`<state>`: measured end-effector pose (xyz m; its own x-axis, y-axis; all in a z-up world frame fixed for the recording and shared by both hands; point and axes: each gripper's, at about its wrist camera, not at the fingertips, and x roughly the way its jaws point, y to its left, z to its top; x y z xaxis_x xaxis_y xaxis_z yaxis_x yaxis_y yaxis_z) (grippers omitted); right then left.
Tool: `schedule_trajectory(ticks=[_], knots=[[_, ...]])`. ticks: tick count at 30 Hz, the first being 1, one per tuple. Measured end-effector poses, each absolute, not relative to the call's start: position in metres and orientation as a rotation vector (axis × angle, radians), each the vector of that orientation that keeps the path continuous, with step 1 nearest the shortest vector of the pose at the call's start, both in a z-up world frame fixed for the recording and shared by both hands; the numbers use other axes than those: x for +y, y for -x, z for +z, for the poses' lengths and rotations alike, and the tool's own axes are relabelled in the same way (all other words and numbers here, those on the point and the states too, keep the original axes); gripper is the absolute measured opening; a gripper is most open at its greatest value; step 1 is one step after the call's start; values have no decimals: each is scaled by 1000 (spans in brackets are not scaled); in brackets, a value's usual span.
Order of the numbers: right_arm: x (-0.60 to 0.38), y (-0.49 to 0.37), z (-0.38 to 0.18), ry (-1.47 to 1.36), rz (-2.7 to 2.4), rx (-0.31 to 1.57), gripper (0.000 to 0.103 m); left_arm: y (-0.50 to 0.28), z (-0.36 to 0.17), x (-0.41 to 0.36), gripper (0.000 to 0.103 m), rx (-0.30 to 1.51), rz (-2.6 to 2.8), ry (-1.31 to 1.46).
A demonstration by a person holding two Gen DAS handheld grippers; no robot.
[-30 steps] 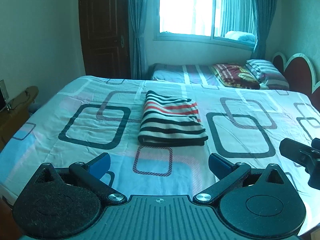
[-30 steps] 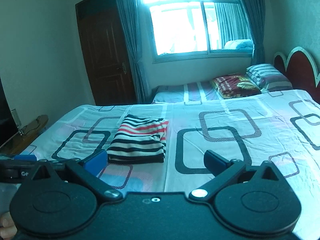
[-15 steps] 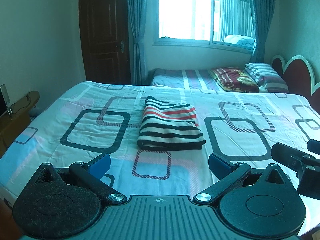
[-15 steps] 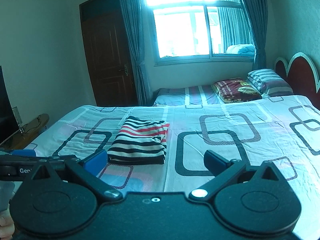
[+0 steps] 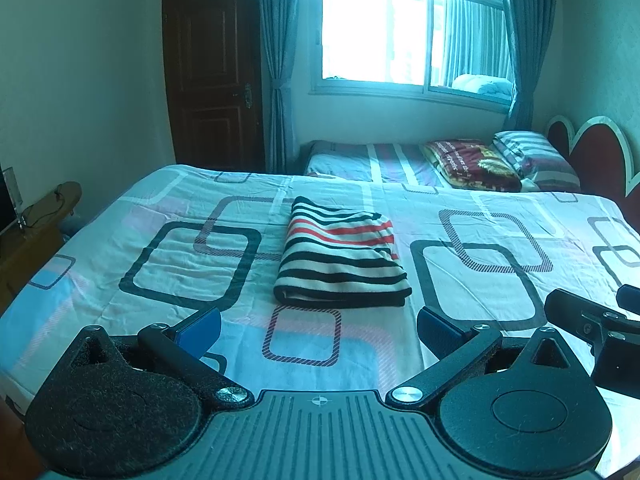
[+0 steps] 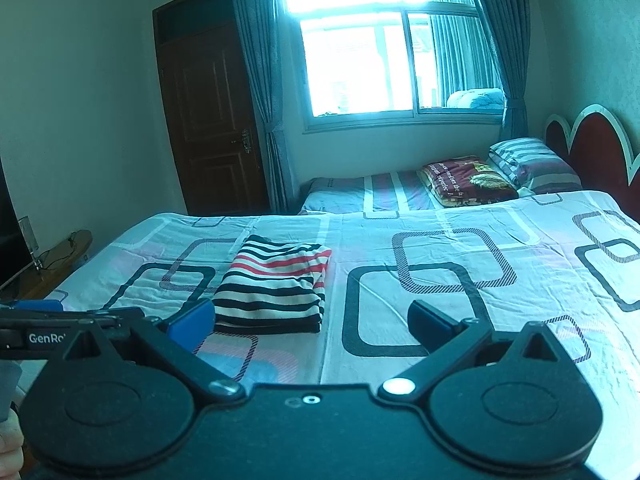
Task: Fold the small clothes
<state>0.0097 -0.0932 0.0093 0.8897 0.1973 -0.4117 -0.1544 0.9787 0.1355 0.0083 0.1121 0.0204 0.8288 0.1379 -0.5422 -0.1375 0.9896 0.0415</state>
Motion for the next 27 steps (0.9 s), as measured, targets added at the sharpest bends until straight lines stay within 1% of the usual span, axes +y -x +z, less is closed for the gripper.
schedule_trajectory(ticks=[27], knots=[[-96, -26, 3, -118, 178, 451, 102, -19, 19, 110, 103, 574, 180, -6]])
